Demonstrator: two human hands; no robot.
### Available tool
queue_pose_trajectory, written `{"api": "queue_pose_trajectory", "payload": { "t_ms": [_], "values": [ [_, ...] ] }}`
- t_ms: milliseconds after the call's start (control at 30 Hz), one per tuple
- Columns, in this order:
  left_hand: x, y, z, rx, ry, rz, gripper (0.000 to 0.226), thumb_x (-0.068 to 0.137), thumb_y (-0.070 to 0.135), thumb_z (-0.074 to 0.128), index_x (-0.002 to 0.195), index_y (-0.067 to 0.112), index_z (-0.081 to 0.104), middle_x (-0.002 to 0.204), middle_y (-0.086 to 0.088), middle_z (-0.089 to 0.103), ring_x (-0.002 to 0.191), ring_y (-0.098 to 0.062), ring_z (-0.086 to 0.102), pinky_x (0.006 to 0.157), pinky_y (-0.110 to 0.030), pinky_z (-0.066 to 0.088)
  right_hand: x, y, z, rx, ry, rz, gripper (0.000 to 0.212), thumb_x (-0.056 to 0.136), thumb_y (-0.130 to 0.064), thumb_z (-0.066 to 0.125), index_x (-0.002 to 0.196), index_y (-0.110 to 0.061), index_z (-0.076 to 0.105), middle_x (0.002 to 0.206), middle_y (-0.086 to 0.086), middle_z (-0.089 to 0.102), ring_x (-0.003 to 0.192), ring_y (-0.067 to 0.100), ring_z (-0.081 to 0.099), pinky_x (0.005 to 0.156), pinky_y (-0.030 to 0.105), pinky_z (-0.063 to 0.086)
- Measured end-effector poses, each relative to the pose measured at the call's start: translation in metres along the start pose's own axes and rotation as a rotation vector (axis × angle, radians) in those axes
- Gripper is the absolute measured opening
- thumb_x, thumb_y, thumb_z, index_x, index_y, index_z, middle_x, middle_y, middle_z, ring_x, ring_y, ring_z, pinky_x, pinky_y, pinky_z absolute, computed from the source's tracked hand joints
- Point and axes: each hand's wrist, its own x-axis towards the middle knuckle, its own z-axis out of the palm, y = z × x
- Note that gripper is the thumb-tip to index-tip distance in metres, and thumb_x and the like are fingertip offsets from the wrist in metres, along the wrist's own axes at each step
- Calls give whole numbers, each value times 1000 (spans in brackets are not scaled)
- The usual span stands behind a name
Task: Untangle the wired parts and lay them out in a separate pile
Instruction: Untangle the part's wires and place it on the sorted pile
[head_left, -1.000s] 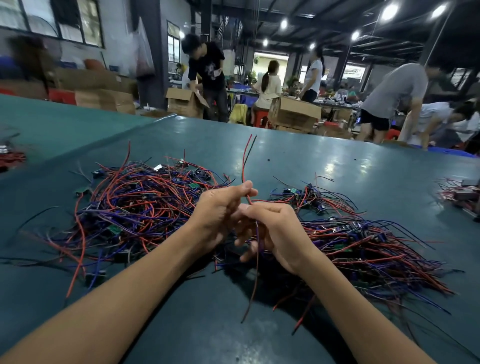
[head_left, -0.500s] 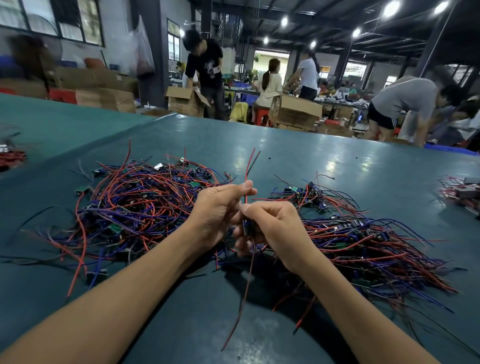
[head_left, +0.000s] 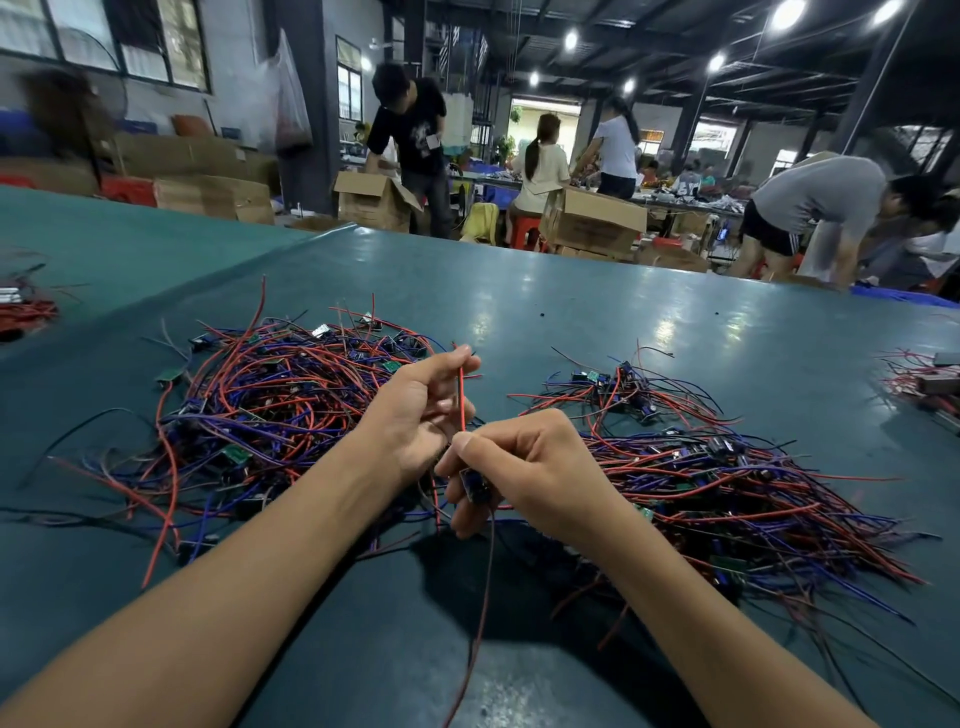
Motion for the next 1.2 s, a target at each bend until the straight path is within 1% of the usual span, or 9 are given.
{"api": "queue_pose_trajectory", "payload": {
  "t_ms": [167, 300, 467, 600, 700, 867, 933, 1033, 1200],
  "values": [
    [3, 8, -3, -97, 7, -91, 22, 92, 11, 66, 75, -2, 63, 51, 6, 30, 30, -4, 19, 34, -11, 25, -1, 1, 0, -23, 13, 13, 29, 101, -2, 54, 81, 10, 71, 62, 9, 67, 51, 30, 70, 51, 30, 56],
    [3, 7, -2, -113, 18, -144, 37, 93, 7, 63, 57, 2, 55, 69, 4, 30, 28, -2, 19, 28, -13, 23, -4, 1, 8, -48, -7, -40, 27, 96, -4, 55, 77, 6, 72, 62, 7, 67, 51, 28, 70, 51, 30, 55],
    [-1, 10, -2, -186, 9, -197, 27, 90, 6, 60, 64, 5, 50, 46, 8, 28, 29, -4, 17, 30, -15, 22, -3, 3, 3, -25, 9, -45, 28, 97, -3, 56, 77, 8, 73, 62, 10, 68, 52, 33, 69, 52, 33, 55],
    [-3, 8, -3, -258, -21, -247, 28, 90, 6, 54, 64, 11, 44, 45, 8, 27, 33, -4, 16, 29, -13, 18, -4, 5, 6, -92, 26, -76, 27, 87, -15, 60, 71, 0, 75, 63, 23, 68, 53, 35, 71, 52, 51, 57],
    [-1, 8, -3, -259, -9, -214, 32, 95, 8, 51, 65, 13, 42, 44, 8, 26, 33, -3, 16, 28, -14, 16, -4, 7, 8, -96, 58, -96, 27, 86, -16, 60, 71, 1, 76, 63, 25, 68, 52, 37, 70, 50, 50, 57],
    [-2, 2, 0, -46, -97, -89, 51, 98, 57, 52, 84, 8, 60, 55, 6, 31, 36, -4, 22, 28, -16, 21, -1, 5, 3, -3, 187, -174, 30, 93, -9, 57, 74, 9, 72, 64, 22, 68, 49, 31, 67, 46, 42, 56],
    [-6, -2, 1, 91, -191, -80, 64, 93, 70, 47, 88, 8, 62, 59, 3, 36, 37, -6, 27, 30, -17, 24, 0, 1, -2, 99, 290, -209, 30, 96, -8, 55, 78, 7, 74, 66, 17, 70, 49, 21, 64, 41, 28, 49],
    [-12, -9, 3, 327, -402, -87, 62, 91, 74, 49, 82, 12, 55, 63, 3, 42, 43, -8, 32, 38, -18, 26, 2, -4, -15, 54, 473, -292, 30, 97, -15, 55, 82, -9, 80, 72, -3, 72, 60, 4, 60, 59, 14, 44],
    [-19, -21, 6, 421, -591, -92, 53, 84, 69, 63, 90, 17, 65, 75, 1, 52, 60, -9, 44, 52, -21, 30, 7, -6, -29, 2, 621, -126, 25, 93, -35, 60, 82, -31, 83, 95, 7, 62, 87, 9, 61, 82, 29, 46]
  ]
}}
